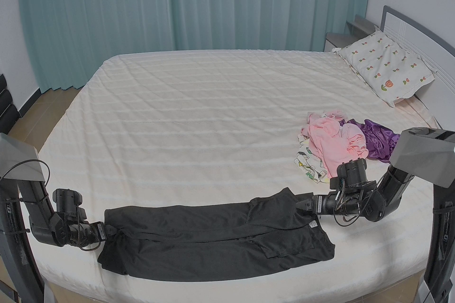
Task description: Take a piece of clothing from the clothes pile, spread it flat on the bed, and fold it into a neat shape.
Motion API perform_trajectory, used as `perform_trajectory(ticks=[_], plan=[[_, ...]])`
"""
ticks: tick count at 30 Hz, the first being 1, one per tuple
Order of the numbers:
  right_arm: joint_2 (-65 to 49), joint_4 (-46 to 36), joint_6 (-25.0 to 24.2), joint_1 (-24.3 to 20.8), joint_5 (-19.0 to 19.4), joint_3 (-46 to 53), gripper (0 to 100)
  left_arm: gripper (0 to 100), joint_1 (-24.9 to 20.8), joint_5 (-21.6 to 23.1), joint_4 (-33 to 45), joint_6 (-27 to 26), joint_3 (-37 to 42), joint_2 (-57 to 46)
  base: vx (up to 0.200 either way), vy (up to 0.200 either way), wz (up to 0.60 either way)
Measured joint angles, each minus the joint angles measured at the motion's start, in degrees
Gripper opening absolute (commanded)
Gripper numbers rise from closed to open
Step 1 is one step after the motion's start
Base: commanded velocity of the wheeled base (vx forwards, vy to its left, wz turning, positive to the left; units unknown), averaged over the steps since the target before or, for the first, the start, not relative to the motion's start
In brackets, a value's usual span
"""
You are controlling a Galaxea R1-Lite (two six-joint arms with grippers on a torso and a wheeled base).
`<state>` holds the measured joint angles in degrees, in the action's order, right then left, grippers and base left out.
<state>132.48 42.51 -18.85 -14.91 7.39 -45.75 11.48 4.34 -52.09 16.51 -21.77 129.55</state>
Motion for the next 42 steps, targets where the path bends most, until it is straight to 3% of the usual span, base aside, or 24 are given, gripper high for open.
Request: perform_trajectory(ticks=[6, 13, 16, 17, 30, 42], plan=[[-0.3, -0.1, -5.2, -0.9, 0.2, -2.8, 100, 100, 3.0, 5.5, 0.1, 8.5, -0.6, -2.8, 0.000, 0.000, 0.00], [1.9, -0.6, -6.1, -2.7, 0.3, -5.9, 100, 100, 4.1, 6.5, 0.4, 18.2, -3.5, -4.5, 0.000, 0.000, 0.00], [3.0, -0.9, -6.1, -3.3, 0.3, -6.6, 100, 100, 4.0, 6.9, 0.4, 19.7, -4.7, -4.7, 0.000, 0.000, 0.00], [3.5, -1.0, -6.1, -3.4, 0.2, -6.7, 0, 100, 3.9, 7.3, 0.4, 19.9, -5.0, -4.7, 0.000, 0.000, 0.00], [5.1, -0.6, -6.3, -3.8, 0.3, -5.8, 0, 100, 3.9, 8.7, 0.1, 20.1, -5.4, -3.8, 0.000, 0.000, 0.00], [1.6, -0.2, -5.5, -2.6, 0.4, 1.0, 0, 100, 3.9, 8.7, 0.1, 20.0, -4.8, -3.5, 0.000, 0.000, 0.00]])
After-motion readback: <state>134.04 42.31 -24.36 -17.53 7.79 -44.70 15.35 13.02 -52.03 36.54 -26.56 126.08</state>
